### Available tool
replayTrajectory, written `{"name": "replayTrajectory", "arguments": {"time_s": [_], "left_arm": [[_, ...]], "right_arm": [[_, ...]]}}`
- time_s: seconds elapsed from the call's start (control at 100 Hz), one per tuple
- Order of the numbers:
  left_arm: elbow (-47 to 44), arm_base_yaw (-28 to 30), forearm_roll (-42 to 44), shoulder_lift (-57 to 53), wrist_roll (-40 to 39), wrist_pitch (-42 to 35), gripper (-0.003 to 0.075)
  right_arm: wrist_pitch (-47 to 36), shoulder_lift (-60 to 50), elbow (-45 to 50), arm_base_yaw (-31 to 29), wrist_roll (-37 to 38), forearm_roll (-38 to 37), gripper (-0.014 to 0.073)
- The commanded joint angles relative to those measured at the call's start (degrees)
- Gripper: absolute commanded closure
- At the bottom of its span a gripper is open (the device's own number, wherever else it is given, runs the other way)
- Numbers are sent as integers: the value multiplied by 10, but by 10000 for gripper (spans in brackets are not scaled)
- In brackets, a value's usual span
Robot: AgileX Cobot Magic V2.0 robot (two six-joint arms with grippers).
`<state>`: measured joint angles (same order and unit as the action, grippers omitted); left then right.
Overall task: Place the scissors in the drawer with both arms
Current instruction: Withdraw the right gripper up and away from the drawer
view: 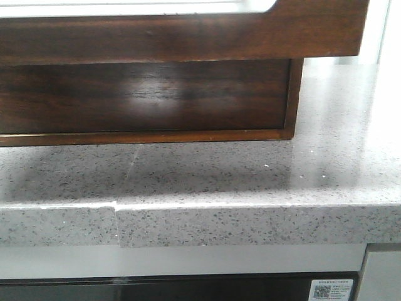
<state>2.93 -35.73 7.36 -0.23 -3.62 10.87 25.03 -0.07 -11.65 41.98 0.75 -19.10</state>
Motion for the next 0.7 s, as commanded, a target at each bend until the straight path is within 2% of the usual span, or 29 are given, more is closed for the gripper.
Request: {"name": "replayTrajectory", "arguments": {"time_s": [0.0, 0.09, 0.12, 0.22, 0.38, 0.52, 0.69], "left_arm": [[-7, -2, 0, -11, -6, -48, 742], [-45, -2, -6, -11, -6, -96, 742], [-41, -2, -18, -11, -6, -73, 742], [-41, -2, -37, -11, -6, -91, 742], [-41, 2, -80, -11, -6, -80, 742], [-41, 44, -88, -11, -6, -70, 742], [-41, 139, -77, -16, -6, -65, 742]], "right_arm": [[-40, 7, -14, 0, 0, -13, 635], [-40, 7, -14, 0, 0, -13, 635], [-40, 7, -14, 0, 0, -13, 635], [-39, 7, -14, 0, 0, -13, 635], [-39, 7, -14, 0, 0, -13, 635], [-39, 7, -14, 0, 0, -13, 635], [-39, 7, -14, 0, 0, -13, 635]]}}
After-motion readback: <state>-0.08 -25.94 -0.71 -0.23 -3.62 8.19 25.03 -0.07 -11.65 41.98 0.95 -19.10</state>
